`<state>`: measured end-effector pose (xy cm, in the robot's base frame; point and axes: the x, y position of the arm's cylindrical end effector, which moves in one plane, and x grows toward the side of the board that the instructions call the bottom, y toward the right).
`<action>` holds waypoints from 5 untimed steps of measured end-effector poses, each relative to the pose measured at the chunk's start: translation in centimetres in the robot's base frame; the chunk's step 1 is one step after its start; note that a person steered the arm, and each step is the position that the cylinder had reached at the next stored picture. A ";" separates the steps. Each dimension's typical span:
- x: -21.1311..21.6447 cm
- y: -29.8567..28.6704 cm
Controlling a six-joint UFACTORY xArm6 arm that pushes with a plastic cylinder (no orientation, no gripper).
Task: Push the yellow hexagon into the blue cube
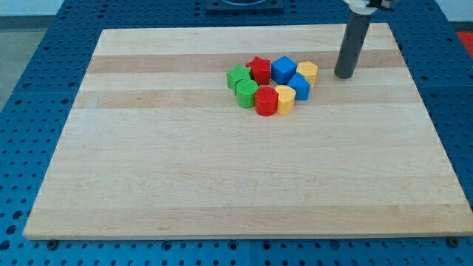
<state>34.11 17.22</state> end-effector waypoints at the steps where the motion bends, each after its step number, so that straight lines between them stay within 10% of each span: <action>1: 0.5 -0.8; 5: 0.5 -3.3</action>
